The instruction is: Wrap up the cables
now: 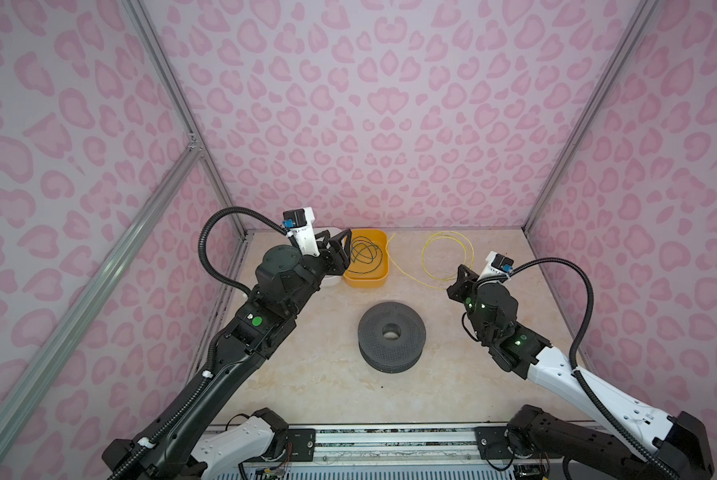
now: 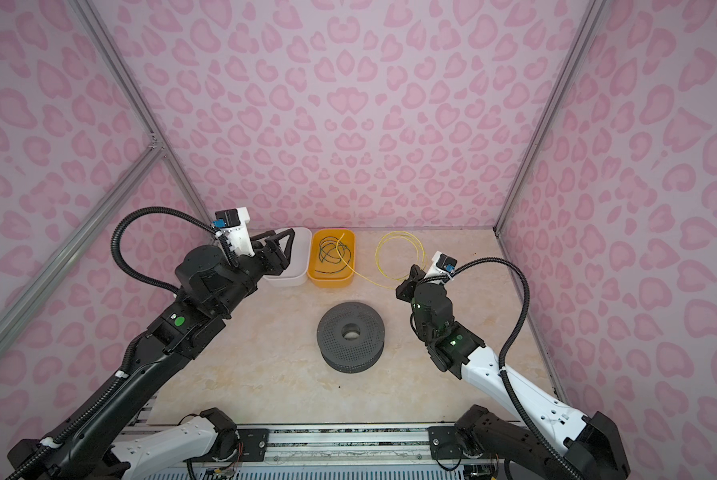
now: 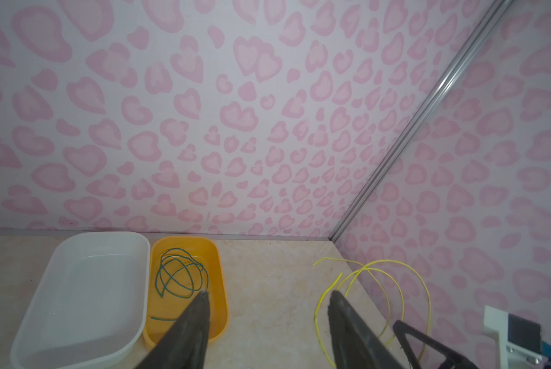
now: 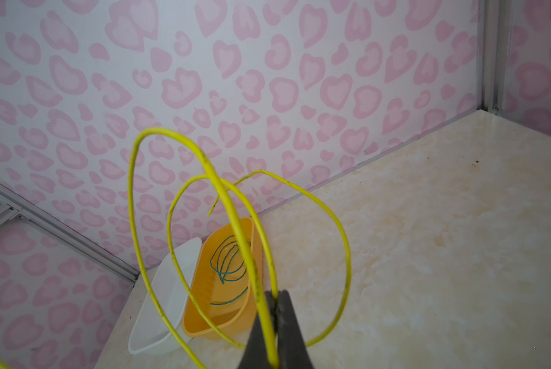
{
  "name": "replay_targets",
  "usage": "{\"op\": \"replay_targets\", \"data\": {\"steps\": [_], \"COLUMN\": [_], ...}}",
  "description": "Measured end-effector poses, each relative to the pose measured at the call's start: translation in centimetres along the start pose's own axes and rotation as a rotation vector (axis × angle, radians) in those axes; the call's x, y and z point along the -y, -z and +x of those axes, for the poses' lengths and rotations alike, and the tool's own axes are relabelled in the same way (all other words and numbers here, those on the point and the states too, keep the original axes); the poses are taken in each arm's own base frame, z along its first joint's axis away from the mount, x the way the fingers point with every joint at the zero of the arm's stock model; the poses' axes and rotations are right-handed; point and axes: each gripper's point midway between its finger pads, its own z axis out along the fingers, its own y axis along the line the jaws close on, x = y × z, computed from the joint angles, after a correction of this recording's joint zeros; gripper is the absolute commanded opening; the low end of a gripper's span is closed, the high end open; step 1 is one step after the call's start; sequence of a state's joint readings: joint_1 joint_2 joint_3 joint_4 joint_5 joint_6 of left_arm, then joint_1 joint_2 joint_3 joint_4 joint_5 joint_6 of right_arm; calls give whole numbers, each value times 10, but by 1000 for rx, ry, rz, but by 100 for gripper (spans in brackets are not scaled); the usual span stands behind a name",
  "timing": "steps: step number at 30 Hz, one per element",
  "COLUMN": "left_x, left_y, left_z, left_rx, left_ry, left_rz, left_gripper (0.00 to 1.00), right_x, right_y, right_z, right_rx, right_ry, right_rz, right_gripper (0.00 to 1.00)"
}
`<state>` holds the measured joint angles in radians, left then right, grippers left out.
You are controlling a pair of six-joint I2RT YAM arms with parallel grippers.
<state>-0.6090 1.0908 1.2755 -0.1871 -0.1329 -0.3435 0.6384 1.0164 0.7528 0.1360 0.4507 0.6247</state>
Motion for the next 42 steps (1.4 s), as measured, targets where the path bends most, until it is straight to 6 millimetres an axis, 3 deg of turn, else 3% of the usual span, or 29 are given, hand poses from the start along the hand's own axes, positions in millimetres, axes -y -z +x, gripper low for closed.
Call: {"op": "replay_targets", "data": {"steps": [3,6,8,12,20,27,35,42], "left_x": [34,83,99,118,132,134,137,141], "left_y": [-10,-19,-20,-26,-44,-52,-58,-56], "left_z": [34,100,137,175,204,222,234,239], "left_rx": [-156,-337,-424,-477,-452,-454,-463,-473], "left_ry": [-153,-368,-492,-667,-881,-943,-966,-972], "left_rz": [63,163,202,249,272,294,315,341], "left_gripper": [53,54,56,58,58,52,21,3], "right_x": [-2,-10,-14,-18,-18,-16,-18,-18], "right_y": [-1,-1,0,1,6,8,8,7], "right_z": [2,0,1,7,25,31,36,35], "right_rx": [-54,-91,-121,-184,-270,-299,-325,-324], "right_ry": [43,65,79,79,72,58,47,31], "right_rz": [-19,-45,-64,-96,-130,-133,-146,-148], "right_gripper": [0,0,0,0,0,0,0,0]}}
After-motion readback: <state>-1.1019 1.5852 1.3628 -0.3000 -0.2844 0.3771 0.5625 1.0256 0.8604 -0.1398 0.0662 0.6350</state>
